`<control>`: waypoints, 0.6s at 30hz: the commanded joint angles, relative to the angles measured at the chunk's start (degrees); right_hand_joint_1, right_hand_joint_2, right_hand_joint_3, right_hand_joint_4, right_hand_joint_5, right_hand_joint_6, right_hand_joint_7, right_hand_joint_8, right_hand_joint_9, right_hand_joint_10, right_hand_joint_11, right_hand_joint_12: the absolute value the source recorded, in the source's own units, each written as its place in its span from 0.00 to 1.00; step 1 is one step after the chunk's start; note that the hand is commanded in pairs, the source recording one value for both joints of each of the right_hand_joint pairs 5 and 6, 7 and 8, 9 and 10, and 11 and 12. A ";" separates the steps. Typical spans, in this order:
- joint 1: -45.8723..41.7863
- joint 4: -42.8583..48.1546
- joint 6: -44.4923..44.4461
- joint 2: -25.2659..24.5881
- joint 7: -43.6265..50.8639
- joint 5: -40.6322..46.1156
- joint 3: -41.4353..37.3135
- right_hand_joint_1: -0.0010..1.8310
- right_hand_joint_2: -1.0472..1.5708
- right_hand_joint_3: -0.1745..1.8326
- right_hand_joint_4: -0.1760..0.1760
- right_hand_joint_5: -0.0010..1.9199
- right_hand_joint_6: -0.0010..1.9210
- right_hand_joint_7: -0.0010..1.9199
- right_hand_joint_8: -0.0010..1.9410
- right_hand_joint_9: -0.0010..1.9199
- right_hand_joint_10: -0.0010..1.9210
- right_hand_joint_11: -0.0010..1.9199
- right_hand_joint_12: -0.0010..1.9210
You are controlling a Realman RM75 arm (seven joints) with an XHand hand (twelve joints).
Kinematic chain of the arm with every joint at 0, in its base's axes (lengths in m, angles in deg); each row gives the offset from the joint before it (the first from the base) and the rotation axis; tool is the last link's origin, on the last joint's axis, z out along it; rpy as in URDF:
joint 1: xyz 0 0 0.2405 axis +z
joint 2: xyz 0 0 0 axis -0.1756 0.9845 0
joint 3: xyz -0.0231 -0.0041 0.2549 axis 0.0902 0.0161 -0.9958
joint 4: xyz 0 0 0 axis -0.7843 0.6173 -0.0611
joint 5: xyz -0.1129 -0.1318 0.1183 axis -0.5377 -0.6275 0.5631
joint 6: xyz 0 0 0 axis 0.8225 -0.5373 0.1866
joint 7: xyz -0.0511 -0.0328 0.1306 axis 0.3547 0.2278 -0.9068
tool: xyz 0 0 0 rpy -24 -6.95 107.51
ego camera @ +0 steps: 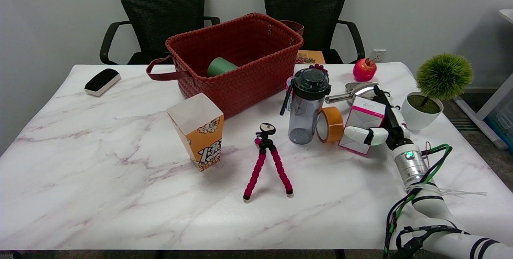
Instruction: Pick up the white paper box.
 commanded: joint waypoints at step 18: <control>0.33 -0.73 -2.98 -0.10 -0.02 -0.33 0.58 0.61 0.29 0.40 0.50 0.14 0.14 0.52 0.52 0.49 0.49 0.85 0.85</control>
